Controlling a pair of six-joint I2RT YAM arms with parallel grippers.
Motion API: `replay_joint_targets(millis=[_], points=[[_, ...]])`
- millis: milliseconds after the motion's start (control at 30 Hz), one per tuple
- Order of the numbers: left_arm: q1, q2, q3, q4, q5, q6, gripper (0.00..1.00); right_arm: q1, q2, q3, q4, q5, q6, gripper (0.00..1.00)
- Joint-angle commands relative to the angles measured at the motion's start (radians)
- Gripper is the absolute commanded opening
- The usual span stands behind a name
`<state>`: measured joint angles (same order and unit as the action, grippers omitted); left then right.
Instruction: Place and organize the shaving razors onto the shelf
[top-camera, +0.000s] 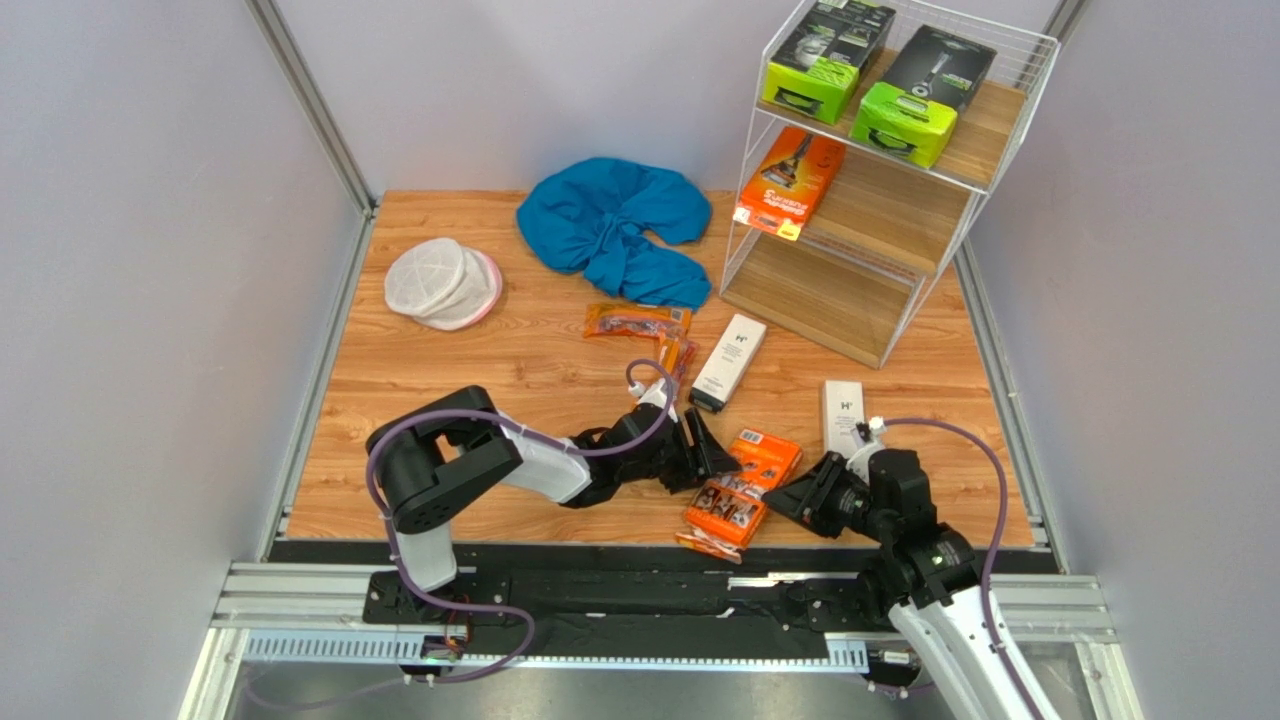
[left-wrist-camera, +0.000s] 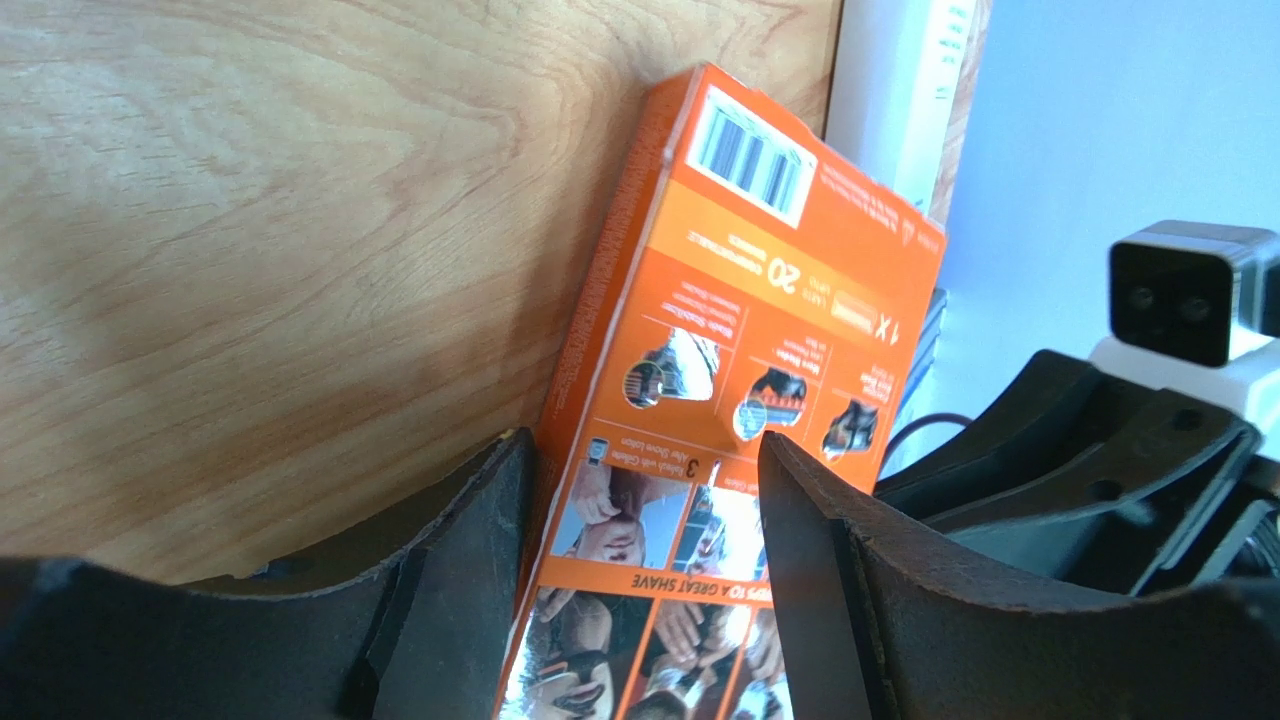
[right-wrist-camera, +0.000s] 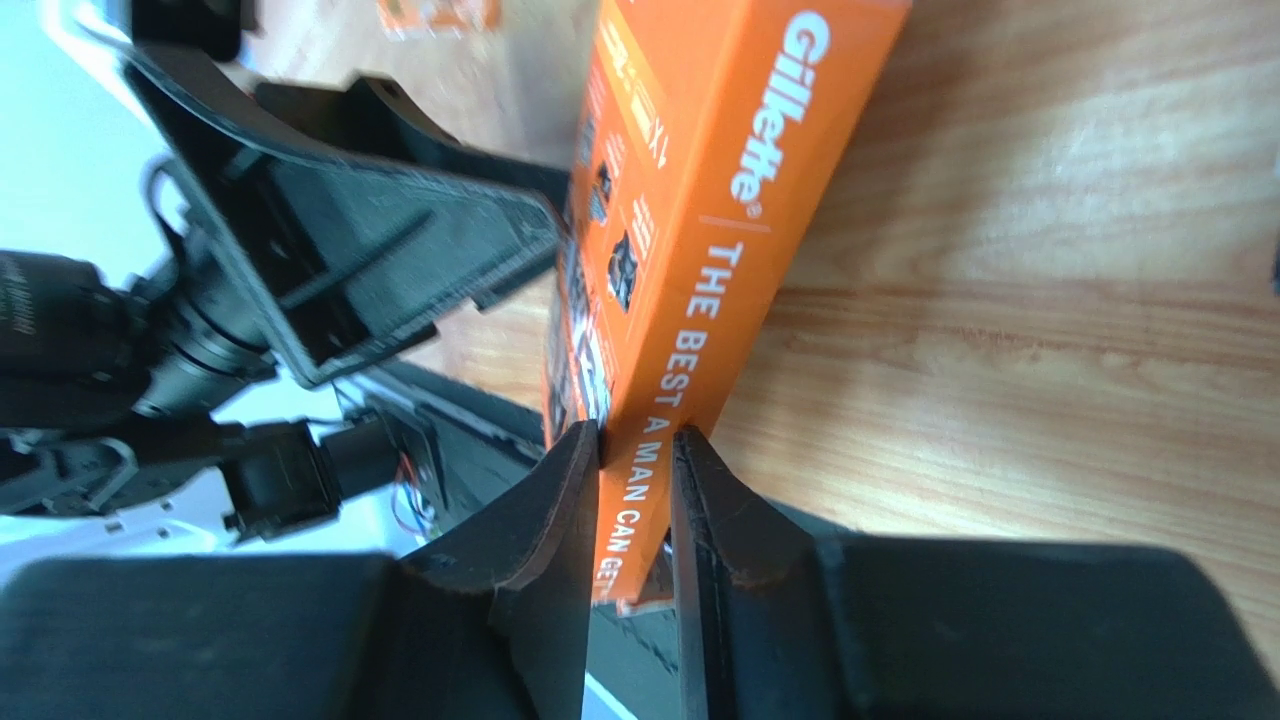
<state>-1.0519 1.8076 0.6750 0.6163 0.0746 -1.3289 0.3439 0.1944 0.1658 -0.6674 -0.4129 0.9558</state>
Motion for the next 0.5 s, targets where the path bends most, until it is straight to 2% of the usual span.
replay_joint_targets(millis=[0, 167, 333, 467], points=[[-0.049, 0.022, 0.031, 0.046, 0.165, -0.01, 0.65, 0.004, -0.047, -0.049, 0.048, 0.072, 0.081, 0.27], [-0.049, 0.05, 0.021, 0.132, 0.185, -0.029, 0.6, 0.004, 0.019, -0.051, 0.113, 0.039, 0.063, 0.33], [-0.051, 0.088, 0.026, 0.244, 0.217, -0.033, 0.54, 0.004, 0.152, -0.061, 0.242, -0.015, 0.049, 0.33], [-0.053, 0.098, 0.034, 0.27, 0.231, -0.033, 0.48, 0.004, 0.247, -0.048, 0.313, -0.017, 0.035, 0.34]])
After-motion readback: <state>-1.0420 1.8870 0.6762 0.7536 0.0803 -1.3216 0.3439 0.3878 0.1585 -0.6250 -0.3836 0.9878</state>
